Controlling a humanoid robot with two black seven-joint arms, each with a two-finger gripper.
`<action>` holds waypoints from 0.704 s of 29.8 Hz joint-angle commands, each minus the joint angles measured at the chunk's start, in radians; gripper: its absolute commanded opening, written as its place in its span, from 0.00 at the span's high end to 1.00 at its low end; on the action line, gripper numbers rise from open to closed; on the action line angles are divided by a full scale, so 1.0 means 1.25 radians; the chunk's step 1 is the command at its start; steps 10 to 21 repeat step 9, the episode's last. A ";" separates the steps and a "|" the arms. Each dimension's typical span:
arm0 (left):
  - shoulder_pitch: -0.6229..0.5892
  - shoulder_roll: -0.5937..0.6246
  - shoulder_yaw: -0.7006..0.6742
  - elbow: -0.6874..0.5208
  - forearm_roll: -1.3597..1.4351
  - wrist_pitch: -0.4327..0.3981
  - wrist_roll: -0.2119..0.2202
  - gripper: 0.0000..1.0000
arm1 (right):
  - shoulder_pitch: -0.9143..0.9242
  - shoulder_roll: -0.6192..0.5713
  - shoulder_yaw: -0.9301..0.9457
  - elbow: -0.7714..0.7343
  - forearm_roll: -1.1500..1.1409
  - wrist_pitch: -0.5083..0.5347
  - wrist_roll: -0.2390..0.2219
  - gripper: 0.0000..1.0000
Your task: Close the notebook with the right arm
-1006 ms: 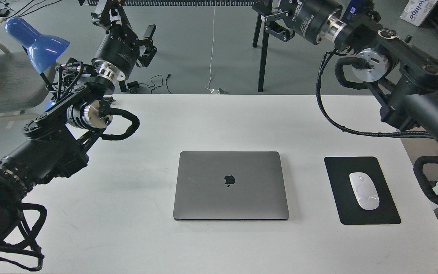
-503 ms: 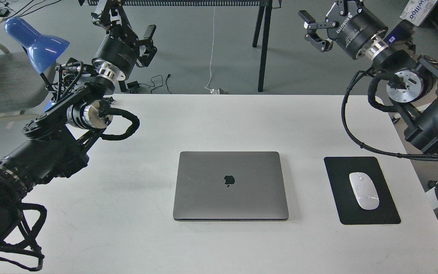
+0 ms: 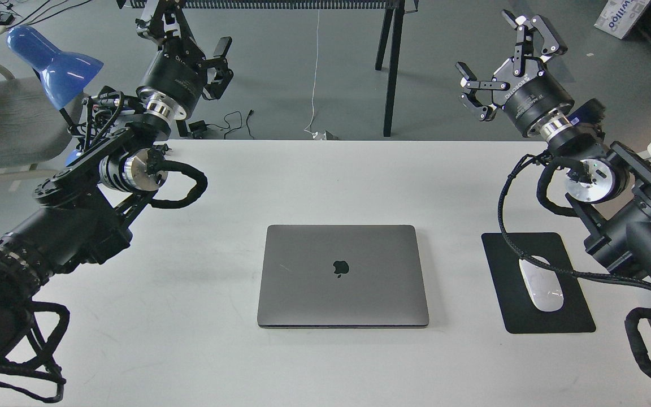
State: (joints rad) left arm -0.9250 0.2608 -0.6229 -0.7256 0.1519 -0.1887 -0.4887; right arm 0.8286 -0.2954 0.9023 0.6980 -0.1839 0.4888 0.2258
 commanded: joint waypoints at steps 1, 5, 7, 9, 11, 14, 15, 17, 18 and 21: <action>0.000 0.000 -0.001 -0.001 0.000 0.000 0.000 0.00 | 0.003 0.022 0.010 0.002 0.000 0.000 0.000 0.00; 0.000 0.000 -0.001 0.000 0.000 0.000 0.000 0.00 | 0.005 0.023 0.008 0.011 0.000 0.000 0.000 0.00; 0.000 0.000 -0.001 0.000 0.000 0.000 0.000 0.00 | 0.005 0.023 0.008 0.015 0.000 0.000 0.000 0.00; 0.000 0.000 -0.001 0.000 0.000 0.000 0.000 0.00 | 0.005 0.023 0.008 0.016 0.000 0.000 0.000 0.00; 0.000 0.000 -0.001 0.000 0.000 0.000 0.000 0.00 | 0.005 0.023 0.008 0.016 0.000 0.000 0.000 0.00; 0.000 0.000 -0.001 0.000 0.000 0.000 0.000 0.00 | 0.005 0.023 0.008 0.016 0.000 0.000 0.000 0.00; 0.000 0.000 -0.001 0.000 0.000 0.000 0.000 0.00 | 0.005 0.023 0.008 0.016 0.000 0.000 0.000 0.00; 0.000 0.000 -0.001 0.000 0.000 0.000 0.000 0.00 | 0.005 0.023 0.008 0.016 0.000 0.000 0.000 0.00; 0.000 0.000 -0.001 0.000 0.000 0.000 0.000 0.00 | 0.005 0.023 0.008 0.016 0.000 0.000 0.000 0.00; 0.000 0.000 -0.001 0.000 0.000 0.000 0.000 0.00 | 0.005 0.023 0.008 0.016 0.000 0.000 0.000 0.00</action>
